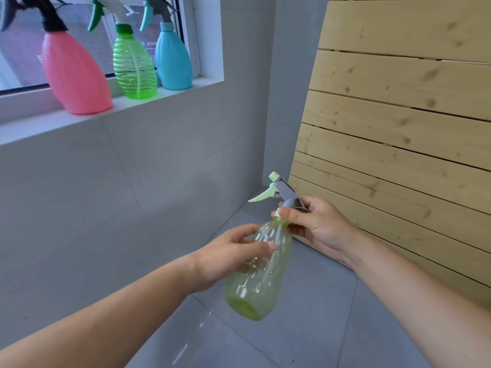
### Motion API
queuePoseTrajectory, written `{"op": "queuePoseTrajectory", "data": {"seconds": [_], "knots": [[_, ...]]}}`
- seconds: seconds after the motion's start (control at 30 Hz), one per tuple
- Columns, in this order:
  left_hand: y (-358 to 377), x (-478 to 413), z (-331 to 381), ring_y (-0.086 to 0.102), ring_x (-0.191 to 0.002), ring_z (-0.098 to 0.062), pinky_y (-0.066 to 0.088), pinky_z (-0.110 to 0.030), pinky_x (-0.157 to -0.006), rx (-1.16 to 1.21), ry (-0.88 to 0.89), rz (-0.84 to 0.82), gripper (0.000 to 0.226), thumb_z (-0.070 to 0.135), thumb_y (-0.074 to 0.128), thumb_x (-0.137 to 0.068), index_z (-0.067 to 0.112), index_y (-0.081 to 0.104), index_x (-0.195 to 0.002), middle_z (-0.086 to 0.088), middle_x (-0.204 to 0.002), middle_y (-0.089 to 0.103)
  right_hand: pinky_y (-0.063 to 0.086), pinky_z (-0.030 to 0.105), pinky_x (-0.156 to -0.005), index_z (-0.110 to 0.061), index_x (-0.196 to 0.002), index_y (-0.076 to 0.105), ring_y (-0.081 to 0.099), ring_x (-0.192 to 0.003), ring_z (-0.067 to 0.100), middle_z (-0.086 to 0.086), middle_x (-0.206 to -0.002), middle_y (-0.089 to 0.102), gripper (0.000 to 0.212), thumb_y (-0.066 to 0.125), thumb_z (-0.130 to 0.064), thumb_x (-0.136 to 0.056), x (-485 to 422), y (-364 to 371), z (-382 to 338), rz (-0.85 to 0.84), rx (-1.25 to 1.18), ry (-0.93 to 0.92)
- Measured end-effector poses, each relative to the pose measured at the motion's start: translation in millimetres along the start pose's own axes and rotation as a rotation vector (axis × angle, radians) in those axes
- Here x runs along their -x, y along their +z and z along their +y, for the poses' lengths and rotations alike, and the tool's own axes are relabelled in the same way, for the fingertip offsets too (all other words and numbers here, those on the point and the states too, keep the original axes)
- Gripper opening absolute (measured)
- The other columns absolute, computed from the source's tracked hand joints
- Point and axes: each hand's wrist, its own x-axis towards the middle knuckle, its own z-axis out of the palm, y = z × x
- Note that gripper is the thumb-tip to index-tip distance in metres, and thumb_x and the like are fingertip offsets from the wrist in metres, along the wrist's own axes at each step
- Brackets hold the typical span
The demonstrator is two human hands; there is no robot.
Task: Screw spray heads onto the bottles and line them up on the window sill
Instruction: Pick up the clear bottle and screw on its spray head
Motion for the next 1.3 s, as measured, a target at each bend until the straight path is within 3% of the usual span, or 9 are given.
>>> {"op": "queuePoseTrajectory", "data": {"seconds": [0.1, 0.2, 0.3, 0.5, 0.63, 0.83, 1.0, 1.13, 1.3], "knots": [[6, -1, 3, 0.069, -0.094, -0.019, 0.057, -0.036, -0.091, 0.054, 0.022, -0.019, 0.049, 0.036, 0.073, -0.083, 0.021, 0.061, -0.128, -0.007, -0.106, 0.071, 0.050, 0.044, -0.095, -0.009, -0.086, 0.064, 0.068, -0.092, 0.028, 0.013, -0.095, 0.076, 0.013, 0.069, -0.015, -0.076, 2, 4, -5, -0.066, -0.169, 0.026], [4, -2, 1, 0.069, -0.101, -0.029, 0.051, -0.054, -0.103, 0.104, 0.042, -0.095, 0.052, 0.031, 0.075, -0.086, 0.020, 0.055, -0.133, -0.013, -0.109, 0.071, 0.051, 0.047, -0.100, -0.008, -0.097, 0.061, 0.069, -0.103, 0.030, 0.022, -0.113, 0.072, 0.013, 0.063, -0.013, -0.085, 6, 6, -11, -0.163, -0.216, 0.039], [2, 0, 2, 0.071, -0.101, -0.025, 0.052, -0.051, -0.103, 0.064, 0.049, -0.088, 0.053, 0.033, 0.074, -0.087, 0.017, 0.053, -0.132, -0.009, -0.109, 0.072, 0.052, 0.047, -0.099, -0.007, -0.101, 0.060, 0.068, -0.109, 0.034, 0.023, -0.113, 0.071, 0.016, 0.062, -0.011, -0.085, 8, 5, -14, -0.189, -0.179, 0.014], [6, -3, 4, 0.066, -0.087, -0.014, 0.057, -0.038, -0.089, -0.131, 0.067, 0.000, 0.058, 0.052, 0.074, -0.076, 0.021, 0.055, -0.122, 0.000, -0.098, 0.067, 0.059, 0.041, -0.088, -0.004, -0.097, 0.062, 0.071, -0.094, 0.031, 0.021, -0.096, 0.075, 0.022, 0.069, -0.014, -0.079, 6, 14, -10, -0.022, -0.078, -0.079], [4, -6, 5, 0.060, -0.074, -0.009, 0.055, -0.033, -0.075, -0.312, 0.077, 0.103, 0.050, 0.053, 0.073, -0.081, 0.023, 0.053, -0.116, 0.004, -0.089, 0.062, 0.054, 0.048, -0.095, -0.004, -0.096, 0.063, 0.069, -0.094, 0.034, 0.022, -0.096, 0.075, 0.007, 0.064, -0.004, -0.089, 3, 21, -6, 0.097, -0.015, -0.105], [5, -10, 8, 0.049, -0.062, -0.011, 0.044, -0.024, -0.059, -0.483, 0.067, 0.181, 0.045, 0.047, 0.070, -0.090, 0.019, 0.047, -0.118, 0.007, -0.077, 0.054, 0.053, 0.051, -0.098, 0.000, -0.100, 0.064, 0.069, -0.086, 0.031, 0.026, -0.100, 0.074, 0.011, 0.064, -0.003, -0.090, 1, 28, 0, 0.198, -0.002, -0.102], [5, -12, 8, 0.046, -0.067, -0.018, 0.042, -0.032, -0.064, -0.605, 0.069, 0.220, 0.051, 0.045, 0.070, -0.090, 0.008, 0.042, -0.112, 0.001, -0.078, 0.052, 0.053, 0.050, -0.098, 0.000, -0.101, 0.064, 0.070, -0.084, 0.029, 0.024, -0.101, 0.076, 0.013, 0.067, -0.004, -0.088, -2, 32, 0, 0.213, 0.019, -0.101], [-9, -4, 17, 0.052, -0.074, -0.016, 0.049, -0.034, -0.071, -0.487, 0.078, 0.174, 0.057, 0.055, 0.072, -0.083, 0.013, 0.047, -0.112, -0.002, -0.085, 0.056, 0.052, 0.050, -0.100, -0.004, -0.103, 0.066, 0.072, -0.099, 0.033, 0.016, -0.099, 0.078, 0.016, 0.069, -0.010, -0.088, -1, 37, -10, 0.170, 0.025, -0.130], [-35, 31, 32, 0.071, -0.115, -0.020, 0.055, -0.043, -0.105, -0.220, 0.092, 0.113, 0.065, 0.051, 0.075, -0.078, 0.032, 0.051, -0.135, -0.004, -0.124, 0.074, 0.048, 0.053, -0.101, -0.002, -0.110, 0.062, 0.068, -0.096, 0.031, 0.014, -0.103, 0.078, 0.040, 0.071, -0.021, -0.077, 1, 55, -48, 0.062, 0.016, -0.222]]}}
